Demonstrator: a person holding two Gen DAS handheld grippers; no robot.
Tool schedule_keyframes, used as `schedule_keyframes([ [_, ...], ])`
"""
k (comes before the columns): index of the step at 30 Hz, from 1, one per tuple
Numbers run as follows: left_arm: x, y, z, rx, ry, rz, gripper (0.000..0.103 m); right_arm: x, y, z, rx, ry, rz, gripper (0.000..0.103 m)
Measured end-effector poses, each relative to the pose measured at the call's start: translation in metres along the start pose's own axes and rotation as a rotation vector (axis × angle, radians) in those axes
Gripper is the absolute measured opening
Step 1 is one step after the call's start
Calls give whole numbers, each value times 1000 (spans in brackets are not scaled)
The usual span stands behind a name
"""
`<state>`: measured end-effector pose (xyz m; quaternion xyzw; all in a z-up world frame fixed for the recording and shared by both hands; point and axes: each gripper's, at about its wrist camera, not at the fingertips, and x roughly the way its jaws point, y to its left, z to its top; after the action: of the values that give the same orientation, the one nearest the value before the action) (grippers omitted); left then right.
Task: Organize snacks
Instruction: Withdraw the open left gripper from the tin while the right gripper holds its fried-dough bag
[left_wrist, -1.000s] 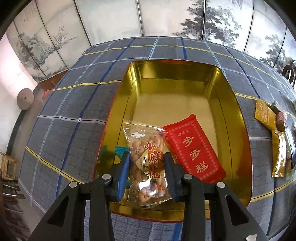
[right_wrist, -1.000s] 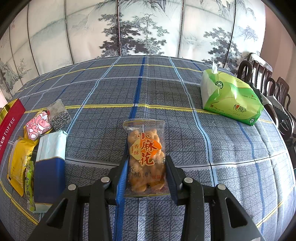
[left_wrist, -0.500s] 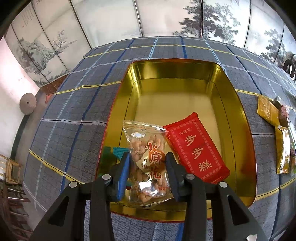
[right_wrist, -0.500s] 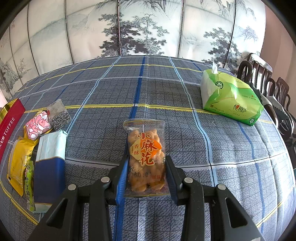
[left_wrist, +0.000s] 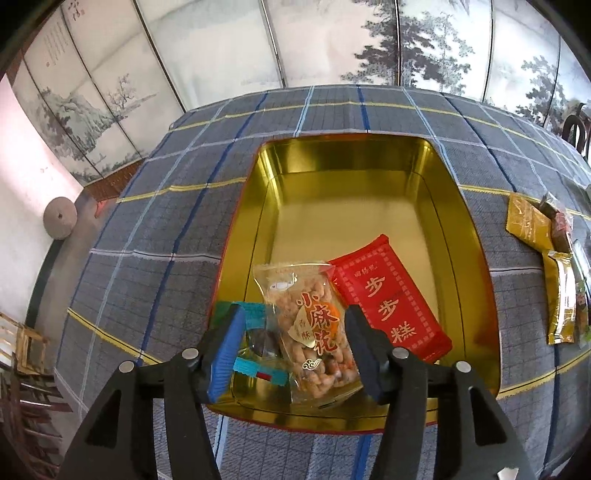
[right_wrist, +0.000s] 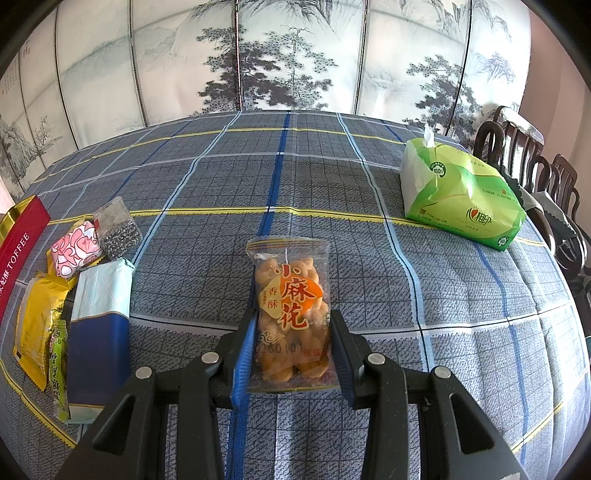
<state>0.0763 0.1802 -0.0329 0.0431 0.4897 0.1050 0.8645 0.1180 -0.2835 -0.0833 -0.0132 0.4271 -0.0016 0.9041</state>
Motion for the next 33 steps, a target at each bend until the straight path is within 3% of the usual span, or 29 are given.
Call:
schedule_keyframes([
  [14,-26,0,-6,-17,-40,14,62,0,0,1,-2,3,-1,39],
  [24,-41,-3,-12,-26,-63,21,66,3,-7,14,-8,79,4,39],
  [33,-49,0,-18,-48,-72,22,68,4,-2,21,-8,108,-54,37],
])
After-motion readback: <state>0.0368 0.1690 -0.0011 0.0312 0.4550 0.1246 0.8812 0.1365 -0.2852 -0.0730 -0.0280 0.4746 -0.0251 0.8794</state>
